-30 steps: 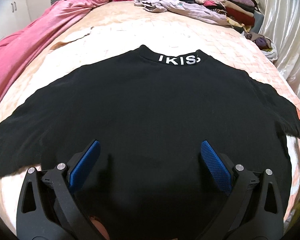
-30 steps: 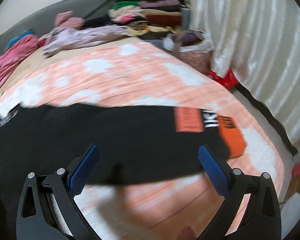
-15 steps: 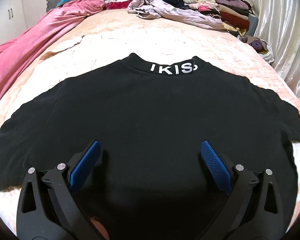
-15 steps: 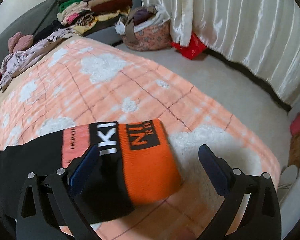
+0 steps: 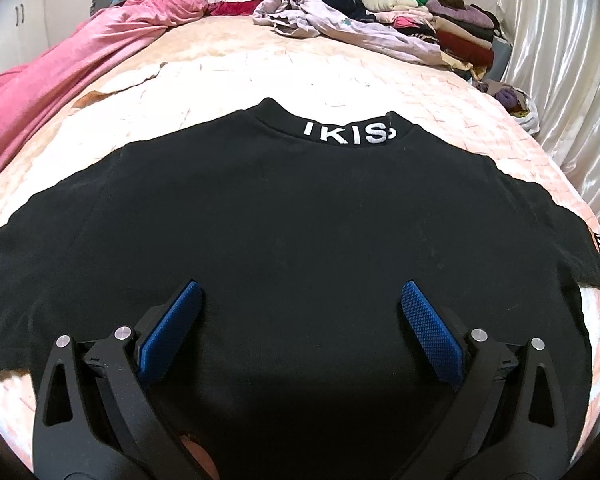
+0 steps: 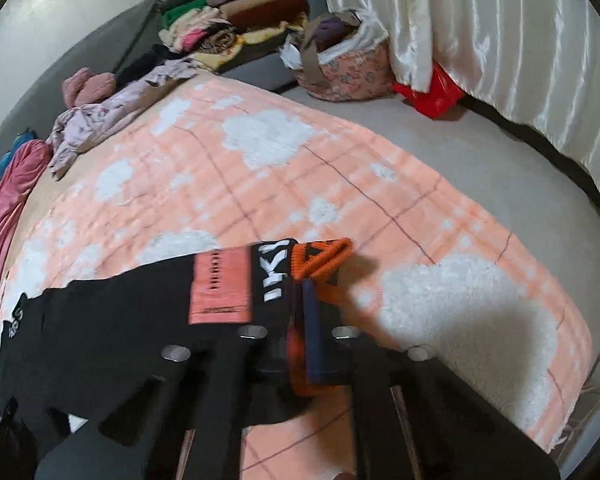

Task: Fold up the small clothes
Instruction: 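Grasp the orange-cuffed sleeve end with the right gripper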

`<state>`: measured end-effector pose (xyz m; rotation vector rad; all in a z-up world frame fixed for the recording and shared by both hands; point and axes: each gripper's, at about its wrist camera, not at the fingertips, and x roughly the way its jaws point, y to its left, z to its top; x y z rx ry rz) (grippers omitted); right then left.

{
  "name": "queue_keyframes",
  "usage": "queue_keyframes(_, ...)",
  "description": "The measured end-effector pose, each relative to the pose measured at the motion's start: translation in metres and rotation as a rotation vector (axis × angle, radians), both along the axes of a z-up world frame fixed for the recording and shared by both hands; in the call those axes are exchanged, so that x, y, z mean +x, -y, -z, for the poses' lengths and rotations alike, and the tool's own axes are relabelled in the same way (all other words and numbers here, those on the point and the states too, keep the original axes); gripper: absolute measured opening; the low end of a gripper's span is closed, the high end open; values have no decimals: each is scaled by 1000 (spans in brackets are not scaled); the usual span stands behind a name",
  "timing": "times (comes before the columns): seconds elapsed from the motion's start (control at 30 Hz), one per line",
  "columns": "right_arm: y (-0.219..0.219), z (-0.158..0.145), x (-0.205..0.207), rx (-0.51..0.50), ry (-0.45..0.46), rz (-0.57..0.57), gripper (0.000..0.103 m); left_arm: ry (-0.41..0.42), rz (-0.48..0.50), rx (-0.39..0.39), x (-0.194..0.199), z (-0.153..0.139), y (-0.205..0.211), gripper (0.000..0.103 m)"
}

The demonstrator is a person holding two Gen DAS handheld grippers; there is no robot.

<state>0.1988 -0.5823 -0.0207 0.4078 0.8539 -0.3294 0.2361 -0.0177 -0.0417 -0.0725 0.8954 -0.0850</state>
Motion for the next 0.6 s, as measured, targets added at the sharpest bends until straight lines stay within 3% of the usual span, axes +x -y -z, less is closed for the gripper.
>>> queue_keyframes(0.27, -59, -53, 3, 16, 121, -138, 2, 39, 3, -22, -8, -16, -6, 94)
queue_keyframes(0.6, -215, -107, 31, 80, 214, -475, 2, 73, -18, -74, -17, -34, -25, 94)
